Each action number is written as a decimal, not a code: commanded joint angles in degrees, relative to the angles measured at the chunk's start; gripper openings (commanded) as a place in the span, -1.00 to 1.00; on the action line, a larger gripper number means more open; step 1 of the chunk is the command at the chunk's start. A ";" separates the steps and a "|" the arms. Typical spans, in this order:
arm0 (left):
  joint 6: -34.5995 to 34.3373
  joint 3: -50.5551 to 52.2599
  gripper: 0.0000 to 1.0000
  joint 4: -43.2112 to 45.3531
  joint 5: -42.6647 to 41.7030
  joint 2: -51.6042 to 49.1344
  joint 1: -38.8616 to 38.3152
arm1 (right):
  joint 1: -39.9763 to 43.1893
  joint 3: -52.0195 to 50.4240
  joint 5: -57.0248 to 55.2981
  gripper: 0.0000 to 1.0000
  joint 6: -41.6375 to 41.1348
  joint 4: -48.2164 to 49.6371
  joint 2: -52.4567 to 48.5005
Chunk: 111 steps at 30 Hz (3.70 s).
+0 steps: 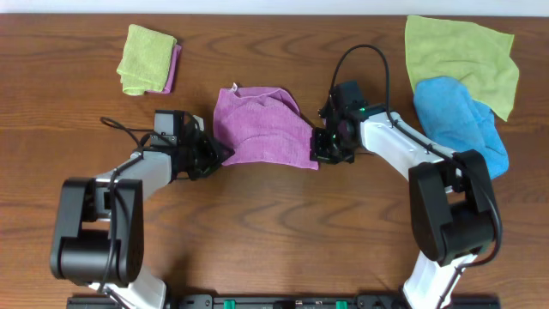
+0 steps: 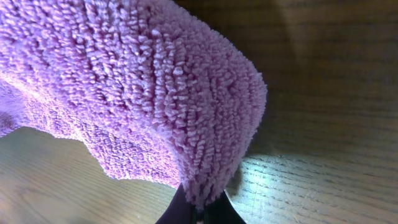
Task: Fold the cloth
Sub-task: 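Reach the left gripper to the cloth's left edge and grasp it, then lift the cloth with both grippers and stretch it upward, then lay the cloth down toward the robot, folding it in half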
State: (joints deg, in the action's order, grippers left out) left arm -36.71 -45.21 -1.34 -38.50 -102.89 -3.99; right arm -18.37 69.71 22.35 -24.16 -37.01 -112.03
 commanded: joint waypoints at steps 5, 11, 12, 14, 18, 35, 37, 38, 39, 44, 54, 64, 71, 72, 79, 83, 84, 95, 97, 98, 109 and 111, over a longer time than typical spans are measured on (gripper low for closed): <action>-0.17 -0.92 -0.88 2.51 -3.23 -0.96 -0.04 | -0.35 -0.11 0.37 -0.97 -0.61 0.00 0.96; -0.13 -9.11 -0.88 -0.61 -5.90 4.68 -0.04 | 0.31 0.00 -1.86 -0.97 0.00 0.09 7.96; -0.13 -11.52 -0.88 -2.01 -5.42 6.03 -0.04 | 0.74 0.00 -2.34 -0.97 0.00 0.26 10.05; -0.15 -15.21 -0.88 -4.46 -3.87 7.80 -0.04 | 1.49 0.04 -3.48 -0.97 0.00 0.66 13.49; -0.17 -22.21 -0.88 -7.76 -2.10 9.99 -0.04 | 3.50 0.26 -3.96 -0.97 0.00 2.78 20.74; -2.69 -33.73 -0.88 -6.12 1.03 8.09 -0.04 | 6.19 5.14 -8.02 -0.97 0.20 13.92 24.57; -4.20 -33.75 -0.88 -2.64 1.05 6.21 -0.04 | 6.95 5.49 -7.98 -0.97 0.15 16.83 22.40; -4.74 -33.86 -0.89 -0.94 1.18 5.14 -0.04 | 7.30 5.88 -8.00 -0.97 0.09 18.21 21.09; -5.51 -34.12 -0.88 0.20 1.44 4.07 -0.04 | 7.65 6.40 -8.00 -0.97 -0.09 18.97 20.04; -7.08 -38.93 -0.88 2.97 1.53 -2.84 -0.04 | 8.96 13.70 -7.98 -0.97 -0.68 21.18 11.19; -3.43 -50.62 -0.88 -2.21 -1.97 -9.03 0.70 | 8.98 27.80 -7.98 -0.97 3.32 10.80 4.63; 6.16 -50.69 -0.88 -22.12 -8.61 -8.63 0.87 | 8.68 28.04 -8.00 -0.97 9.11 -7.37 5.35; 22.82 -50.60 -0.88 -47.01 -3.48 -8.63 0.70 | 7.78 27.23 -7.96 -0.97 13.16 -22.82 5.35; 24.24 -50.51 -0.88 -49.46 -2.40 -8.63 0.61 | 7.76 26.86 -7.93 -0.97 13.42 -24.02 5.35; 29.14 -49.40 -0.88 -59.21 1.88 -8.63 0.07 | 6.51 19.43 -7.50 -0.97 14.67 -25.53 5.44; 29.46 -44.26 -0.88 -59.54 1.92 -8.61 -0.20 | 6.05 14.16 -7.08 -0.97 14.62 -24.24 5.92; 29.44 -41.97 -0.88 -59.19 1.88 -8.59 -0.35 | 5.99 12.68 -6.86 -0.97 14.62 -23.56 6.25; 27.67 -23.78 -0.88 -52.72 1.75 -2.32 -2.49 | 5.95 -2.03 -6.25 -0.97 13.33 -18.40 13.20; 27.10 -20.11 -0.88 -51.56 1.88 -0.09 -3.15 | 5.95 -5.44 -6.21 -0.97 12.20 -17.46 14.62; 26.38 -17.81 -0.88 -50.77 2.05 1.29 -3.54 | 5.90 -7.17 -6.23 -0.97 11.85 -17.05 15.37; 18.99 -5.57 -0.87 -44.85 3.19 13.97 -5.57 | 5.92 -15.96 -6.54 -0.97 10.86 -14.69 22.86; 17.18 -5.57 -0.88 -42.47 3.23 15.50 -5.57 | 5.92 -15.93 -6.88 -0.97 10.40 -12.76 22.99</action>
State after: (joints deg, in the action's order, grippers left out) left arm -16.62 -50.98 -44.82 -40.01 -89.65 -10.20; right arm -13.04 54.15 22.11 -12.58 -50.76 -89.91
